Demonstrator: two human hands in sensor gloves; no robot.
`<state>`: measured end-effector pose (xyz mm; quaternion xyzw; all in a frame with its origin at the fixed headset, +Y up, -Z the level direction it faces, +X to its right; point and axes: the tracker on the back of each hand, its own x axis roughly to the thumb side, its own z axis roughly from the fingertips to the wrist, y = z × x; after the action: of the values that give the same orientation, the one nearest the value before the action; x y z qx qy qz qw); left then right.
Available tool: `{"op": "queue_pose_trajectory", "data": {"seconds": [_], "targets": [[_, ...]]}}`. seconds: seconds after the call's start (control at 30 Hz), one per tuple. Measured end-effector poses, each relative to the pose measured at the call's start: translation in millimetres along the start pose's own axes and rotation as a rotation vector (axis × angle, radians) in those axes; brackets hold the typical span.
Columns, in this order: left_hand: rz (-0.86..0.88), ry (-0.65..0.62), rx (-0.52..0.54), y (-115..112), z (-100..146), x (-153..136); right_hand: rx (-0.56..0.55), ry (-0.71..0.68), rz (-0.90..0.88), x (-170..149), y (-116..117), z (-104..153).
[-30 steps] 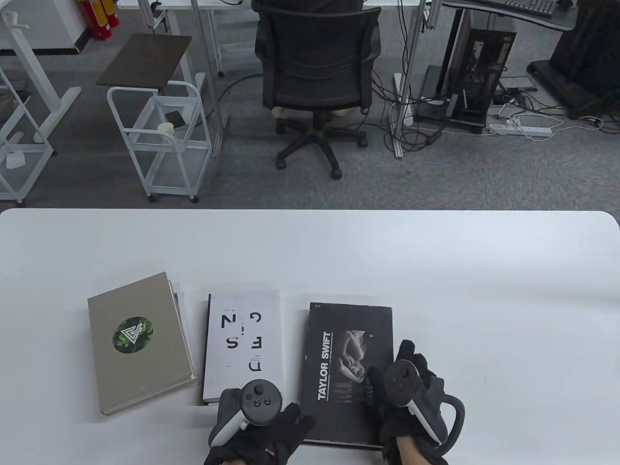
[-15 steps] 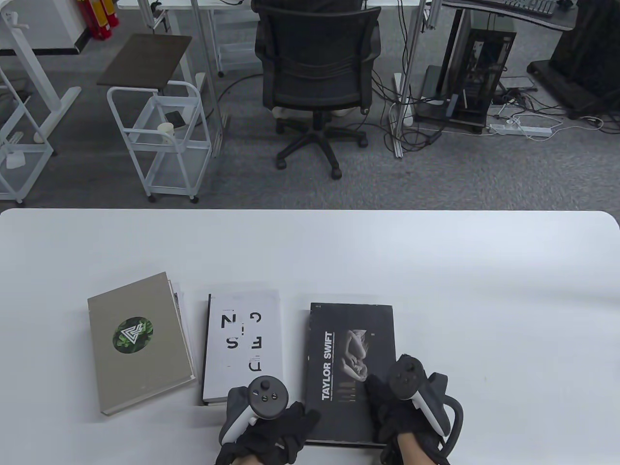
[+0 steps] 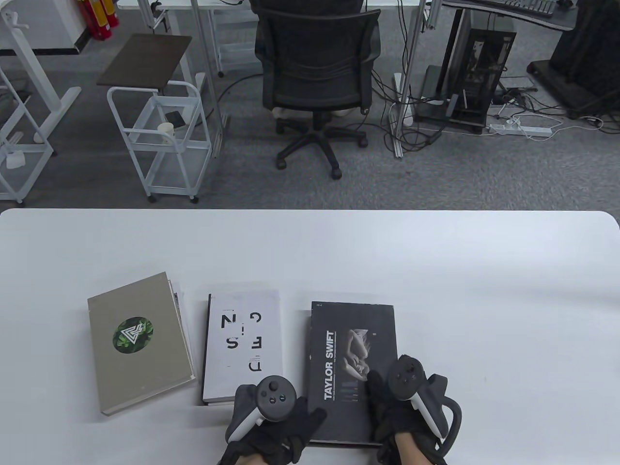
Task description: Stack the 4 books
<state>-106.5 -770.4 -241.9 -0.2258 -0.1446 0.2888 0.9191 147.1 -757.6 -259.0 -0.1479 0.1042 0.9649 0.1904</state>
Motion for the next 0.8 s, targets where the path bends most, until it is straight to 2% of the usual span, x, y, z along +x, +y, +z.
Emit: {"op": "queue_pose_trajectory", "data": {"seconds": [0.27,0.53,0.8], "targets": [[0.040,-0.010,0.095,9.7,5.2,4.9,0.037,0.000,-0.105,-5.0,0.5,-2.0],[0.226,0.014,0.032,6.0,3.3,-3.0,0.045,-0.009,-0.100,-4.4,-0.3,-2.5],[0.259,-0.009,0.031,5.1,3.2,-3.6,0.053,-0.021,-0.086,-2.5,-1.2,-2.9]]}}
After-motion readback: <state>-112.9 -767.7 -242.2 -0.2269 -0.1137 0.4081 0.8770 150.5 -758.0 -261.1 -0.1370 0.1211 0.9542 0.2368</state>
